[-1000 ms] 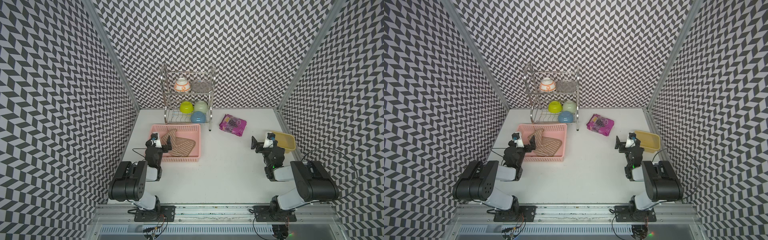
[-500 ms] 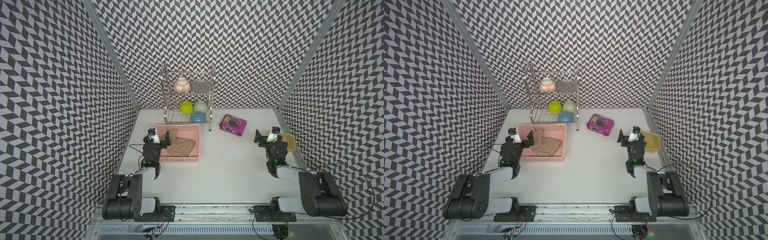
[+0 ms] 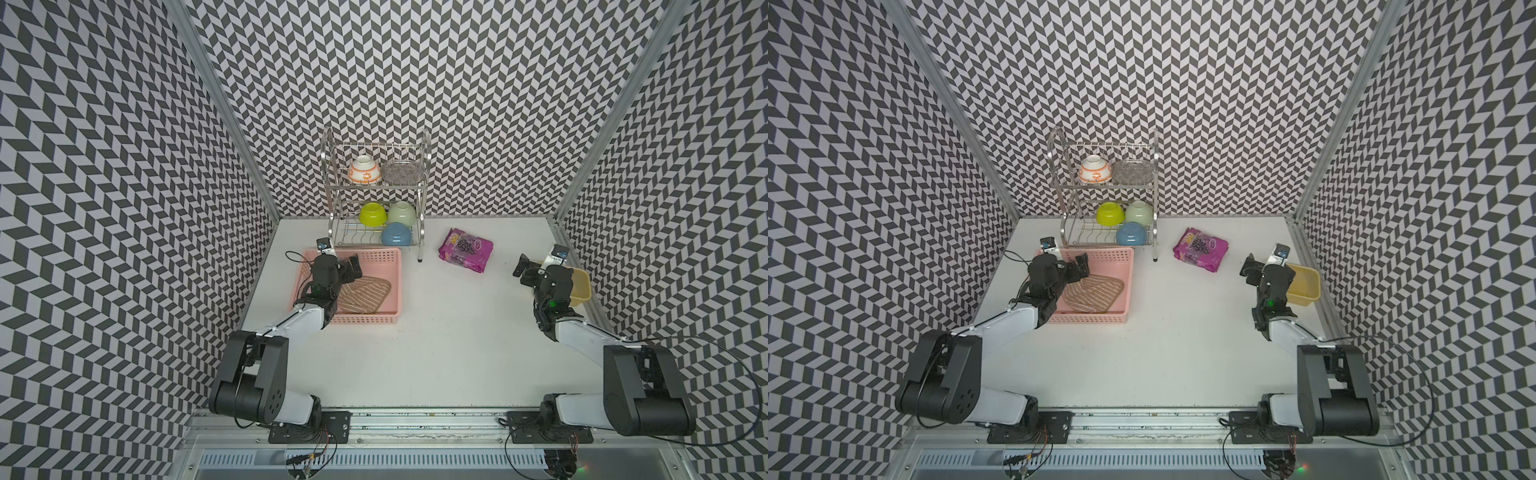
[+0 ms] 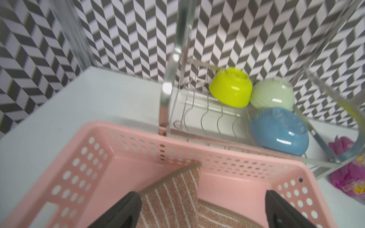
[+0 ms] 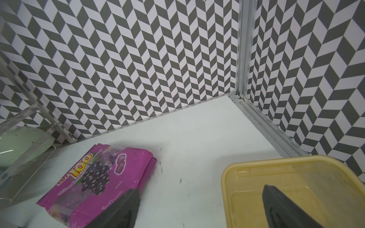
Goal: Fold the square dishcloth
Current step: Pick up the cleaning item from the bin.
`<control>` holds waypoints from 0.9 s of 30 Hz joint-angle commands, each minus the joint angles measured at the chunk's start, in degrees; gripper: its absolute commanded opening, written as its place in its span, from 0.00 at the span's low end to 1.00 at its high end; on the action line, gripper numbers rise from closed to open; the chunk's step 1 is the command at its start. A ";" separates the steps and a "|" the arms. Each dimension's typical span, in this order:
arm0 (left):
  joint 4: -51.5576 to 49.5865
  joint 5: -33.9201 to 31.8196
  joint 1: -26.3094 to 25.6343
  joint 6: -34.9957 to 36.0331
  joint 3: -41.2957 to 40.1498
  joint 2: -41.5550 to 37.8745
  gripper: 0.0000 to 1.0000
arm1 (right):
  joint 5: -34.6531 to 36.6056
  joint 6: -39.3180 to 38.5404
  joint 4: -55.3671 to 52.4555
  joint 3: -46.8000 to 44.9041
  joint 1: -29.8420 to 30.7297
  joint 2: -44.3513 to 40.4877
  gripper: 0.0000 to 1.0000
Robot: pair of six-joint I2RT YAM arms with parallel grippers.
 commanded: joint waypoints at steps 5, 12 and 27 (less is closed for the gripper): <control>-14.77 -6.62 -2.62 -4.43 7.72 8.36 1.00 | 0.85 0.95 0.95 0.24 0.30 -1.70 1.00; -17.95 -6.31 -2.87 -5.97 10.82 14.66 0.78 | 1.50 1.06 0.80 0.50 0.30 -1.40 1.00; -19.97 -8.25 -2.94 -6.50 14.17 12.74 0.00 | 2.17 1.75 0.21 0.26 0.30 -2.80 1.00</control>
